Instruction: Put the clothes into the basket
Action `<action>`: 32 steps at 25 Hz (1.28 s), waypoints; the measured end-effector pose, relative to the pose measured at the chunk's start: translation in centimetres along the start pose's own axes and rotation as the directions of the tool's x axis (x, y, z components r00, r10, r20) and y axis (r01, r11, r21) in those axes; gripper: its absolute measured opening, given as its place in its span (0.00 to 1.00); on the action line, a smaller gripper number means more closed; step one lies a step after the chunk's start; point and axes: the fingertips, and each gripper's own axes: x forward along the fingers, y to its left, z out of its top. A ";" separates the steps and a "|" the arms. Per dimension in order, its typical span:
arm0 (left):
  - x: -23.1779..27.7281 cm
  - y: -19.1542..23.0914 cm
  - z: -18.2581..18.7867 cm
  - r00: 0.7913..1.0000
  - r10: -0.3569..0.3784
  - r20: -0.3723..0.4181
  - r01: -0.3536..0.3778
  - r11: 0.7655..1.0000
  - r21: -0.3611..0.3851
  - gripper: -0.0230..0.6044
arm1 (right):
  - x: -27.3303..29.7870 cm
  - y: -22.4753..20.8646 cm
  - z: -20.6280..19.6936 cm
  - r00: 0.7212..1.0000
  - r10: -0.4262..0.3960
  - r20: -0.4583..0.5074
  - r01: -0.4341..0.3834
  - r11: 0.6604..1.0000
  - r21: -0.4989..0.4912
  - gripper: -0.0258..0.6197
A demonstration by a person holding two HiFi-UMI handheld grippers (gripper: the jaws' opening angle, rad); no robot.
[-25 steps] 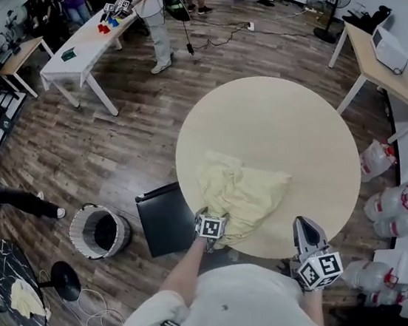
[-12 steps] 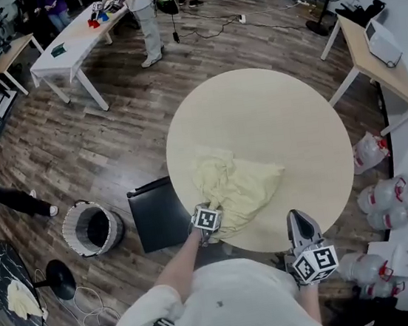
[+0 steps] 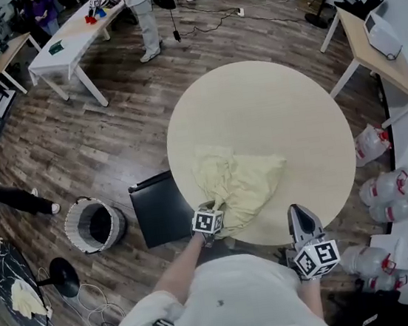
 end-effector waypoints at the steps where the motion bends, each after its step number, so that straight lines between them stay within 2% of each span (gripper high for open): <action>1: -0.5 -0.3 0.4 1.000 -0.012 0.013 0.012 1.000 0.002 0.24 | 0.0 0.0 0.0 1.000 -0.003 0.002 0.003 1.000 0.003 0.05; 6: -2.9 -2.0 2.3 0.992 -0.086 0.095 0.083 0.996 0.043 0.24 | 0.0 0.6 0.1 1.000 -0.001 0.022 0.001 1.000 0.008 0.05; 14: -7.0 -6.6 6.0 0.956 -0.169 0.241 0.137 0.980 0.143 0.24 | -0.7 1.3 0.0 1.000 -0.002 0.028 0.002 1.000 0.016 0.05; 18: -8.8 -8.0 8.5 0.929 -0.195 0.314 0.157 0.977 0.143 0.24 | -0.7 1.5 0.4 1.000 0.003 0.031 -0.003 1.000 0.012 0.05; 27: -13.6 -9.6 12.9 0.853 -0.231 0.468 0.181 0.972 0.149 0.24 | -1.1 1.8 -0.1 0.999 0.007 0.041 -0.008 1.000 0.023 0.05; 32: -15.9 -10.0 13.5 0.830 -0.224 0.512 0.163 0.973 0.160 0.24 | -1.1 2.3 0.0 0.998 0.036 0.052 -0.036 0.999 0.016 0.05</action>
